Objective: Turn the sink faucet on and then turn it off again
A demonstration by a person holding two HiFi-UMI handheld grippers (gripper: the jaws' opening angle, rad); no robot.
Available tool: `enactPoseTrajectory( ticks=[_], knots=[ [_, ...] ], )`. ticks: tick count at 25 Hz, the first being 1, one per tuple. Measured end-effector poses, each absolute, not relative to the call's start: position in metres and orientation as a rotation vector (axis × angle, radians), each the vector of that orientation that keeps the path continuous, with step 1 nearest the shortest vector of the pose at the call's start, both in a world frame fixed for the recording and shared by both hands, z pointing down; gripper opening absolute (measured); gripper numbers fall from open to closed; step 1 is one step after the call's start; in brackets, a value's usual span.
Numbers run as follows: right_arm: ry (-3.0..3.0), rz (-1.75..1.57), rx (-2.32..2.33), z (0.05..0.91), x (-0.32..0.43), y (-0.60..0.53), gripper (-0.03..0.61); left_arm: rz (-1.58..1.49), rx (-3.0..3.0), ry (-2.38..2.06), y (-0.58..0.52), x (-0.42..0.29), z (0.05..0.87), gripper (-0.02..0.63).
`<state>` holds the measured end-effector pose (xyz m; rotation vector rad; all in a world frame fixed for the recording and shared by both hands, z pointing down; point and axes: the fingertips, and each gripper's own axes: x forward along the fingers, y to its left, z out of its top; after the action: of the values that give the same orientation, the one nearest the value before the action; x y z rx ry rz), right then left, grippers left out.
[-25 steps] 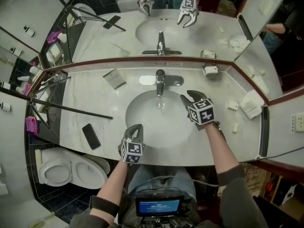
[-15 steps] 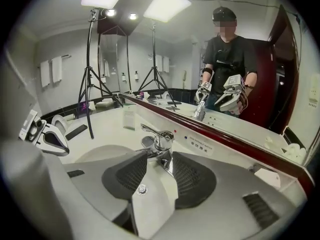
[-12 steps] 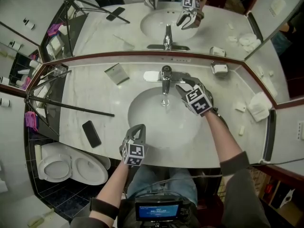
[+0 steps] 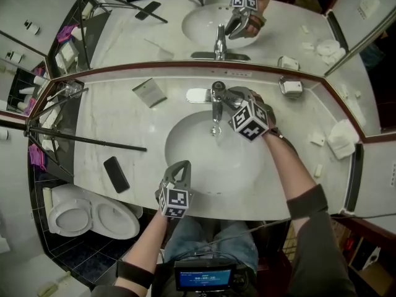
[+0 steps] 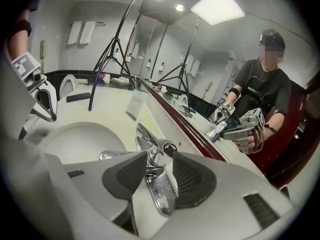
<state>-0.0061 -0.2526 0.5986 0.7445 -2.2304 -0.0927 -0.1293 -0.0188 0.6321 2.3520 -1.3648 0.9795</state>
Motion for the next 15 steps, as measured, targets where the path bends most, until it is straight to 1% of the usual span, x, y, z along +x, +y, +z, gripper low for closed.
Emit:
enactPoseTrajectory(
  ticks=[10, 15],
  knots=[
    [-2.174, -0.339, 0.577, 0.609, -0.036, -0.261, 0.178, 0.969, 2.334, -1.371, -0.023, -0.135, 0.640, 0.002],
    [-2.152, -0.413, 0.554, 0.609, -0.036, -0.259, 0.155, 0.975, 2.316, -1.361, -0.021, -0.139, 0.649, 0.002]
  ],
)
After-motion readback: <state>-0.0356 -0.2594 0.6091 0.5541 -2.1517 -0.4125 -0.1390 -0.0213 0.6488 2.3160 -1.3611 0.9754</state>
